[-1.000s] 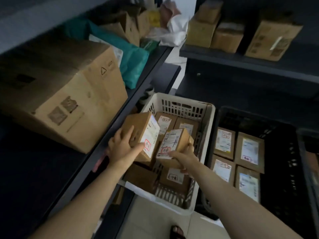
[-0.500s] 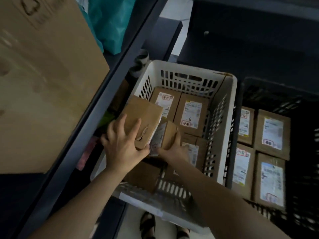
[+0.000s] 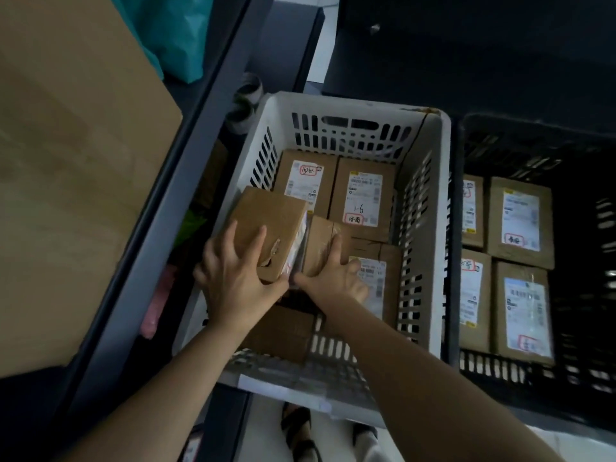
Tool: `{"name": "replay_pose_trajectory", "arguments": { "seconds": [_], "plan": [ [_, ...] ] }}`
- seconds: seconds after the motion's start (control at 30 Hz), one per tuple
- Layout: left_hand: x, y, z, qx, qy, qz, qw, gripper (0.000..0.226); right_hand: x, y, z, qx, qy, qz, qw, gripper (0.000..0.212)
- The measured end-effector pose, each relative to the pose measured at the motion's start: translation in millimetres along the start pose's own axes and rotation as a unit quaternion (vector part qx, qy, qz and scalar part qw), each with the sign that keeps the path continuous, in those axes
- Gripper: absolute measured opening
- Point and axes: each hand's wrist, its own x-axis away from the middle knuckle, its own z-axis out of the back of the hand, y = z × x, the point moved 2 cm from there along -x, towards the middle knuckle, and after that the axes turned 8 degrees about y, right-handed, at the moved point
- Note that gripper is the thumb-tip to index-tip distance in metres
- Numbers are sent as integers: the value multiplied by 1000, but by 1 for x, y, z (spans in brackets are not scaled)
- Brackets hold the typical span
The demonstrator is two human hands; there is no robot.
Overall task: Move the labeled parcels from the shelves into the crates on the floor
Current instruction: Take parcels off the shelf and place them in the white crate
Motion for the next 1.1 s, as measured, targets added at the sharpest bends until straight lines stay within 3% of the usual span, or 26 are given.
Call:
{"name": "replay_pose_trajectory", "arguments": {
  "seconds": [0.23, 0.4, 0.63, 0.73, 0.83, 0.97, 1.1],
  "plan": [
    [-5, -2, 0, 39, -4, 17, 999, 83, -5, 7, 0, -3, -31, 21, 999, 120],
    [-8, -3, -1, 39, -3, 23, 999, 82, -23, 8, 3, -188, -71, 11, 980, 108],
    [-4, -1, 1, 33, 37, 23, 998, 84, -49, 0, 18, -294, -76, -14, 953, 90],
    [-1, 1, 0, 12, 51, 11, 999, 83, -51, 0, 23, -268, -94, -3, 959, 98],
    [0, 5, 1, -10, 57, -12, 998, 82, -51, -1, 27, -203, -95, 30, 974, 89],
    [0, 8, 6, -35, 71, -53, 995, 79, -43, -13, 34, -90, -17, 63, 994, 81],
    [-1, 8, 12, -27, 82, -42, 995, 81, -33, -28, 40, 6, 31, 85, 996, 81]
  ]
}}
